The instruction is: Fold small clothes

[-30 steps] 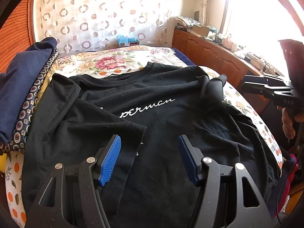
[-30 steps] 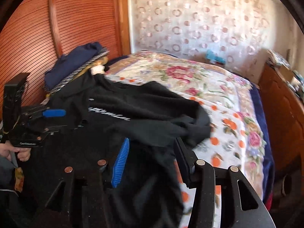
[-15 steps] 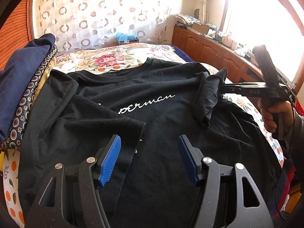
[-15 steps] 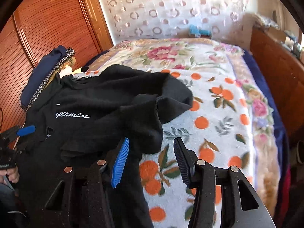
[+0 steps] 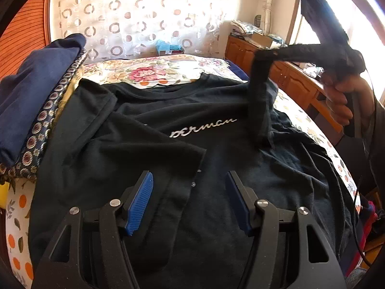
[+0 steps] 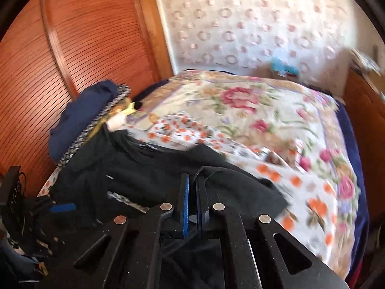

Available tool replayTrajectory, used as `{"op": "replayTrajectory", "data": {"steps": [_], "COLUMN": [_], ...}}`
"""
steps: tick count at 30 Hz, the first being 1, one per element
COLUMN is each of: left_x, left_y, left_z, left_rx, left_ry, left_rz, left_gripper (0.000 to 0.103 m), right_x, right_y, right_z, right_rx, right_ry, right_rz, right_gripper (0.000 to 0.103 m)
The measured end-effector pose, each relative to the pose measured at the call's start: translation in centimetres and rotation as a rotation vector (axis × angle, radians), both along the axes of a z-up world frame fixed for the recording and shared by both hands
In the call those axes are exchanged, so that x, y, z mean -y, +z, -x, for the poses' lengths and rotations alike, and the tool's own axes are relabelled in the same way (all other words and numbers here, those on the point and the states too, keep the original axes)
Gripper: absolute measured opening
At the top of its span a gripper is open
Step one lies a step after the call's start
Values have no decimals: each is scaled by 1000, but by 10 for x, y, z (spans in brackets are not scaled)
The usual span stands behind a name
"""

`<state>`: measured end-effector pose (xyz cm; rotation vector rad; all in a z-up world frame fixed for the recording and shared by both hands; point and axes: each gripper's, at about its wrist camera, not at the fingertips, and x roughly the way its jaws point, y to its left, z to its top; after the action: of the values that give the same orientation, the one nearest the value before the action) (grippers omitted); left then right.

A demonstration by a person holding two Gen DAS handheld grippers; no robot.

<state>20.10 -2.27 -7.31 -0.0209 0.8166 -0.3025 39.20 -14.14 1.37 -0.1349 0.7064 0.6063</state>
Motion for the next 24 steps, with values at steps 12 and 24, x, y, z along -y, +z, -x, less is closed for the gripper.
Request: {"op": "replayTrajectory", "data": {"steps": [12, 24], "left_x": [-24, -43], "left_y": [-10, -5], "left_z": [3, 3], "left_rx": [-16, 6], "left_ry": [48, 83], "left_rz": [17, -7], "left_gripper": [63, 63], "right_x": [-55, 25], "right_y": [-12, -25], "right_z": [-16, -24], "right_rx": [-40, -22], "right_ry": [140, -107], "right_rz": [39, 111], "right_gripper": [12, 56]}}
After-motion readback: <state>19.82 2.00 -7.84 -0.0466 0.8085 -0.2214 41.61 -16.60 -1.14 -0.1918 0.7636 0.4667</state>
